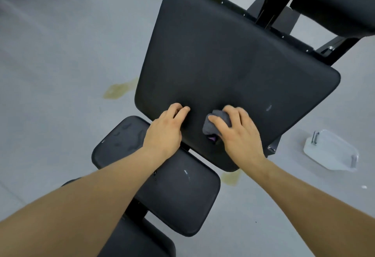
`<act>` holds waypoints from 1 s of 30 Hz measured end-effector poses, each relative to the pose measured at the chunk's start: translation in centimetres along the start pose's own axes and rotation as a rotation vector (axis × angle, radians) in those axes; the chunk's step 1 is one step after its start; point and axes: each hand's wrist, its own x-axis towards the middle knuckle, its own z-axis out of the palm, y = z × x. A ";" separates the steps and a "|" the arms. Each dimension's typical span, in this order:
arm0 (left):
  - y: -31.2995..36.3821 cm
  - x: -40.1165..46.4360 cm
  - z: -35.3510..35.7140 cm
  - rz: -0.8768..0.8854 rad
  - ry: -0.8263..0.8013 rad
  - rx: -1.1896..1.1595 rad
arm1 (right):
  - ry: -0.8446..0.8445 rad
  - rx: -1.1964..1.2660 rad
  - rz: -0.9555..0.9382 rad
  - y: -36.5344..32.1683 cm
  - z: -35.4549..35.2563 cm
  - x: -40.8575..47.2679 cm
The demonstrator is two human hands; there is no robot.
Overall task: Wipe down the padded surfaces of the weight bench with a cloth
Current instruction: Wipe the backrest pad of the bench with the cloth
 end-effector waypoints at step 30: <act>2.5 3.1 -3.0 0.060 0.036 0.065 | 0.065 0.028 0.387 3.8 -3.1 0.3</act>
